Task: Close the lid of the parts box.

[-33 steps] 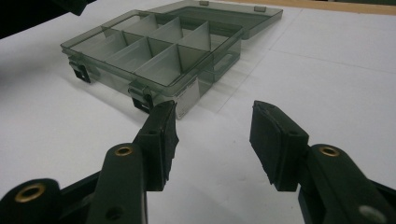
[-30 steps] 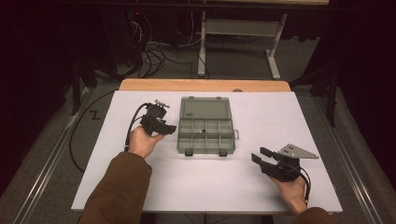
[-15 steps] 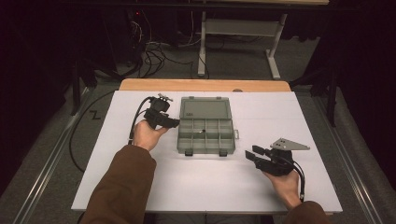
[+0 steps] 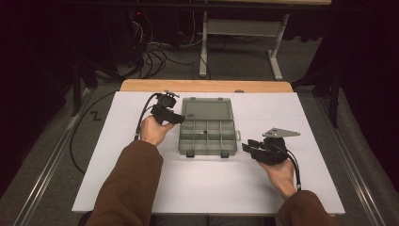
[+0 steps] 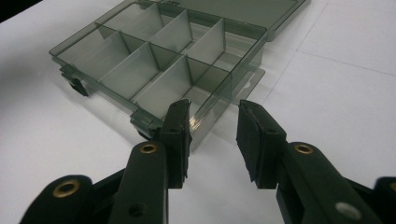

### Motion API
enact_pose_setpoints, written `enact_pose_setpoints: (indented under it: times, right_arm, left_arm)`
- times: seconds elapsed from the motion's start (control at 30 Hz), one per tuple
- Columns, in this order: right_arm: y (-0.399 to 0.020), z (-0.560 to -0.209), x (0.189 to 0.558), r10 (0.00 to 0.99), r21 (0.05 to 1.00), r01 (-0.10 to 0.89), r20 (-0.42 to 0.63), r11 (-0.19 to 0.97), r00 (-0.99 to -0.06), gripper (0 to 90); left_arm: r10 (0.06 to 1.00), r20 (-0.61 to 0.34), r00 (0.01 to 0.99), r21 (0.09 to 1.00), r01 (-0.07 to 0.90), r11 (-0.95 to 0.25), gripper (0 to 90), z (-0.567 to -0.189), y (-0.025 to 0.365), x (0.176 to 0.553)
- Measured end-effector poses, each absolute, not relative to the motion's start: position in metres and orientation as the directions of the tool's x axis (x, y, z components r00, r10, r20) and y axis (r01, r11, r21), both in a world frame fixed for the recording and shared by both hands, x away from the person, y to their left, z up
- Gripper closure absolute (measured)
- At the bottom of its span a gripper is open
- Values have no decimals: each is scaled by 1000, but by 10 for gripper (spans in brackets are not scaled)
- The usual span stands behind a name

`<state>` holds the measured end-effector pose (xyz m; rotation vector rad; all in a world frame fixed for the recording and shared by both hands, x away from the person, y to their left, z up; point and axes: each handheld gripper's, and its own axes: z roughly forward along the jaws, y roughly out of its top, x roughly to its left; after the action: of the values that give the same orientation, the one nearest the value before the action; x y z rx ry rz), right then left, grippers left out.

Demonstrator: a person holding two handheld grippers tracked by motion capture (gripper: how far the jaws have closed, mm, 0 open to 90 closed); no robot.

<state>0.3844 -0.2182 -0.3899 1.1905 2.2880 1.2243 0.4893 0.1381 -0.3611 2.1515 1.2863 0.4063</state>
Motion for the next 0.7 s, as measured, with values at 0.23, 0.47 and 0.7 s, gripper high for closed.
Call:
enact_pose_setpoints:
  times: [0.23, 0.47, 0.7]
  right_arm:
    - [-209, -386, 399, 782, 761, 558, 110, 331, -614, 655]
    - [-201, -384, 411, 784, 727, 587, 108, 357, -611, 658]
    - [-196, -381, 424, 789, 703, 615, 125, 358, -602, 693]
  left_arm:
    - [874, -38, 484, 627, 693, -356, 441, -360, 137, 495]
    - [879, -54, 473, 622, 705, -341, 440, -360, 136, 503]
    - [884, -75, 461, 615, 720, -323, 429, -363, 132, 514]
